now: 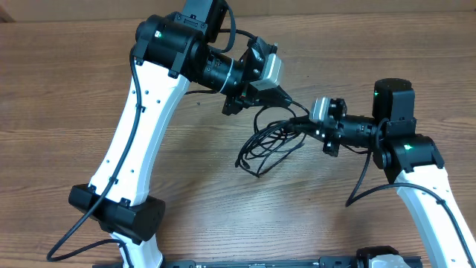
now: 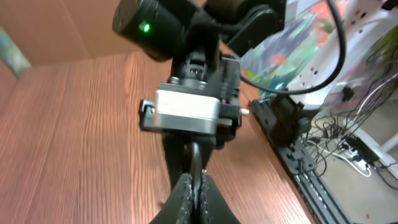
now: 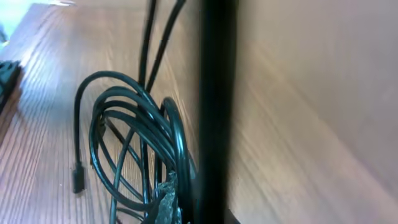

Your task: Untangle cables

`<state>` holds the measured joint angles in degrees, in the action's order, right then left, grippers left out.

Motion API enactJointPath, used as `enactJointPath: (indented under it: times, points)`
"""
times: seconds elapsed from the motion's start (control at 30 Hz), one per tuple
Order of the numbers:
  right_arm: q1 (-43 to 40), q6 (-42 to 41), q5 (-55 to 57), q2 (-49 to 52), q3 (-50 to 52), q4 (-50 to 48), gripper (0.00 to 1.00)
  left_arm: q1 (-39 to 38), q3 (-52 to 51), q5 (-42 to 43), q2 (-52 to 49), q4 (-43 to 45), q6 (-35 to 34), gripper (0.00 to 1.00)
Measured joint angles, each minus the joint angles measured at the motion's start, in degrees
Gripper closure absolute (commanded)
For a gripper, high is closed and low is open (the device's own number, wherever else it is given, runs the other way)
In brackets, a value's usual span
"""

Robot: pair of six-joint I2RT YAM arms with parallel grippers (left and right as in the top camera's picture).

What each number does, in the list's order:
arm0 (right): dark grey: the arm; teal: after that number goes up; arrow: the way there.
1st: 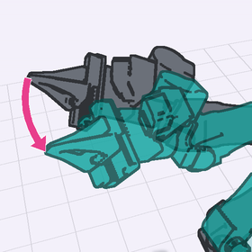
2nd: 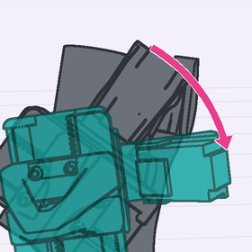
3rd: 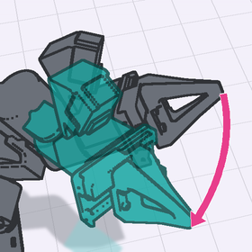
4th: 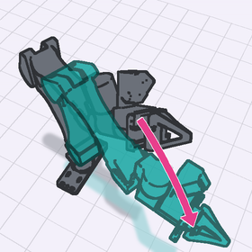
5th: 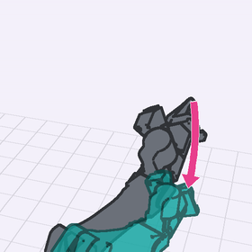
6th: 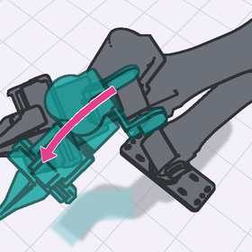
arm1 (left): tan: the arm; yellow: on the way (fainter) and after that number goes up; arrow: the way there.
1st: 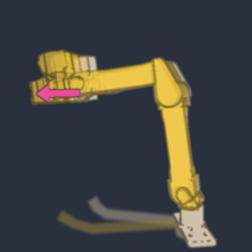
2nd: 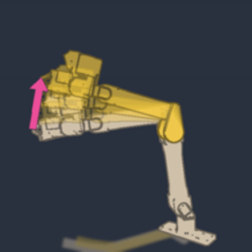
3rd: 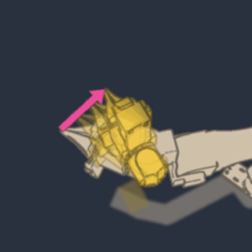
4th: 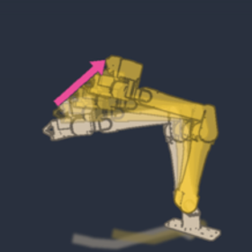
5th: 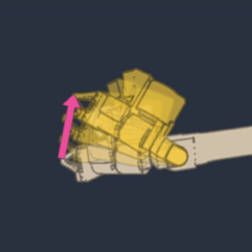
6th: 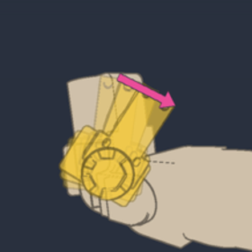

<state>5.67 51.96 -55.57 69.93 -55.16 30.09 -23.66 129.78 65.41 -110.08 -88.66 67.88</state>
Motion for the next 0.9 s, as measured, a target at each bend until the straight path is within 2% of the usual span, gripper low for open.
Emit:
enactJointPath:
  times: [0.03, 0.17, 0.37, 0.63, 0.9]
  points:
    - [0.0, -5.09, 2.99, 0.0, 0.0, 0.07, 0.96, 0.0, 0.02, -2.1, 0.02, 0.02, -1.6, 0.0]
    - [0.0, -14.82, 7.76, 0.0, 0.0, 0.57, 0.96, 0.02, 0.02, -6.88, 0.02, -1.55, -6.27, 0.0]
    - [0.0, -21.42, 9.35, 0.0, 0.0, 2.67, 0.96, 0.0, 0.02, -9.53, 0.02, -2.36, -7.32, 0.01]
    - [0.35, -23.93, -0.87, 0.0, 0.0, 6.49, 0.96, -0.37, 0.02, -14.82, 0.02, -3.39, 5.42, 0.0]
    - [5.81, -24.26, -3.41, 0.0, 0.0, 7.23, 0.96, -0.37, 0.02, -18.38, 0.02, -2.21, 8.17, 0.0]
